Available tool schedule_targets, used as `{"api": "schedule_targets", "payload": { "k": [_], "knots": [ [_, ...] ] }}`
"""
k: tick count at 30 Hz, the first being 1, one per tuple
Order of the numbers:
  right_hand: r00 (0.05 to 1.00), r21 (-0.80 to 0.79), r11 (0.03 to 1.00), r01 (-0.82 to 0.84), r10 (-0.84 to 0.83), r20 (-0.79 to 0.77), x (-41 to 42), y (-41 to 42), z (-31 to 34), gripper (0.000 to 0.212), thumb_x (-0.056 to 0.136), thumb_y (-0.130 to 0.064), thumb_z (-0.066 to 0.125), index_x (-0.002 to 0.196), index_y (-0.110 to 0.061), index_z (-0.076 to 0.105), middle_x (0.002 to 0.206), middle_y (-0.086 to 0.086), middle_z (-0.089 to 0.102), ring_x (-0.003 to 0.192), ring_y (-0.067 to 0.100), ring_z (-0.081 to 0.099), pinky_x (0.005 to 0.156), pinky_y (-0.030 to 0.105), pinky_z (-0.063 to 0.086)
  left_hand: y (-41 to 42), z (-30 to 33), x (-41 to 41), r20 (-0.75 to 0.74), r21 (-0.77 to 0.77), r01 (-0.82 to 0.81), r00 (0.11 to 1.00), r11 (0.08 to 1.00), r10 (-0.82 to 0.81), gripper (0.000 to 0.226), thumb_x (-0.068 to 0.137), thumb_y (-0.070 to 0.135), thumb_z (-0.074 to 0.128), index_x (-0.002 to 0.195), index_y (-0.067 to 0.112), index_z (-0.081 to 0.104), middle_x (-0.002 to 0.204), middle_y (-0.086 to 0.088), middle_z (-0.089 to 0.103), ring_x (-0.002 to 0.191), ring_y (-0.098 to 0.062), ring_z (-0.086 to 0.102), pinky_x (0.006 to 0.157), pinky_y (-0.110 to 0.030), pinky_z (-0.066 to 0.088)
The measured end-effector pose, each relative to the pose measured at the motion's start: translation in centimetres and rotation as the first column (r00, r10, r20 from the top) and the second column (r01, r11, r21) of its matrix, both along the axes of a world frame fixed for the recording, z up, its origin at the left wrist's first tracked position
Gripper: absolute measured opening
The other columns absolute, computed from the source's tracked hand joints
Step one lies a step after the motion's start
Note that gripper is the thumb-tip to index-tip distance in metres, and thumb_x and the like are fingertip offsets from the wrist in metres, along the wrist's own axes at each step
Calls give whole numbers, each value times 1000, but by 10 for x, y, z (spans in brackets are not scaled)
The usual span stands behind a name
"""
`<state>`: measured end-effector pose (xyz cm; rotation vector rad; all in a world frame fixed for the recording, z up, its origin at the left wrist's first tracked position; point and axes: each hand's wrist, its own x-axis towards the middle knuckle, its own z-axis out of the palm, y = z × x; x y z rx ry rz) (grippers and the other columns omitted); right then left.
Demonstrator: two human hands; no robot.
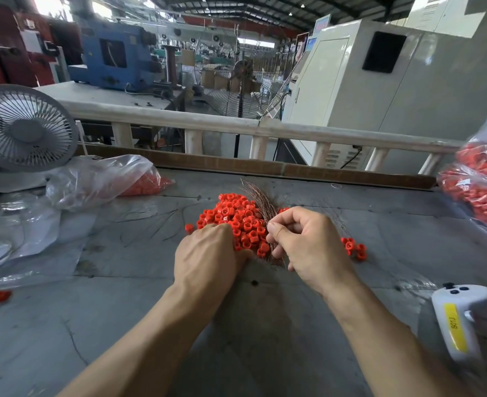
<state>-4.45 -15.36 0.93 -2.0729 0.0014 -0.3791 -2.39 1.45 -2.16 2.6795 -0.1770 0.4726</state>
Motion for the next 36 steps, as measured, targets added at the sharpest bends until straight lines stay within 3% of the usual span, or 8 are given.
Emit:
{"api": "schedule_targets", "payload": {
  "k": [4,7,9,11,14,17,23,36],
  "knots": [
    [1000,18,1000,1,-1,11,0,-1,-1,15,96,-19,67,82,-23,70,73,-6,75,56,9,67,48,23,45,-1,1,-2,11,-98,38,999,994,-37,25,88,49,70,90,27,59,87,9,61,84,-17,58,70,-35,46],
    [999,12,1000,2,-3,33,0,-2,0,13,97,-20,67,87,-27,71,74,-9,75,55,2,63,48,18,43,-3,8,-2,28,-343,109,994,933,-105,12,89,34,74,96,32,64,86,14,66,80,-8,61,69,-29,47],
    [998,31,999,-10,8,62,1,-3,0,13,97,-21,67,88,-29,72,73,-9,74,54,0,60,50,18,42,-4,12,-1,24,-609,148,986,780,-168,13,88,22,77,95,30,69,81,12,70,72,-4,64,66,-24,52],
    [994,81,996,-46,38,104,1,-2,1,12,95,-22,69,87,-29,73,70,-6,73,53,0,57,54,20,44,-5,16,-2,15,-826,165,962,538,-272,15,89,10,75,96,23,72,74,8,71,63,-5,62,59,-22,50],
    [981,173,978,-118,87,175,1,-1,3,8,91,-28,69,88,-29,76,66,-6,69,54,2,57,56,16,45,-4,20,-3,14,-952,137,913,275,-407,17,91,1,72,101,15,73,73,3,67,65,-10,60,58,-24,50],
    [974,211,966,-148,105,202,1,-2,4,9,89,-33,69,90,-29,77,62,-6,65,54,2,55,54,15,43,-3,21,-3,20,-982,109,871,153,-490,18,92,-1,70,105,11,74,78,-1,66,69,-13,61,63,-28,49],
    [969,192,966,-176,136,205,0,0,4,8,93,-26,72,88,-25,77,62,-14,66,55,0,57,55,11,43,0,23,-3,74,-990,126,824,55,-562,21,91,4,70,110,12,76,89,-7,71,74,-15,65,63,-25,54],
    [979,103,987,-121,102,175,-10,4,12,10,94,-20,74,85,-24,78,74,-4,76,71,10,71,67,21,57,1,21,-2,100,-972,200,821,120,-563,24,95,6,66,110,19,79,90,-10,66,76,-16,62,65,-25,54]
  ]
}}
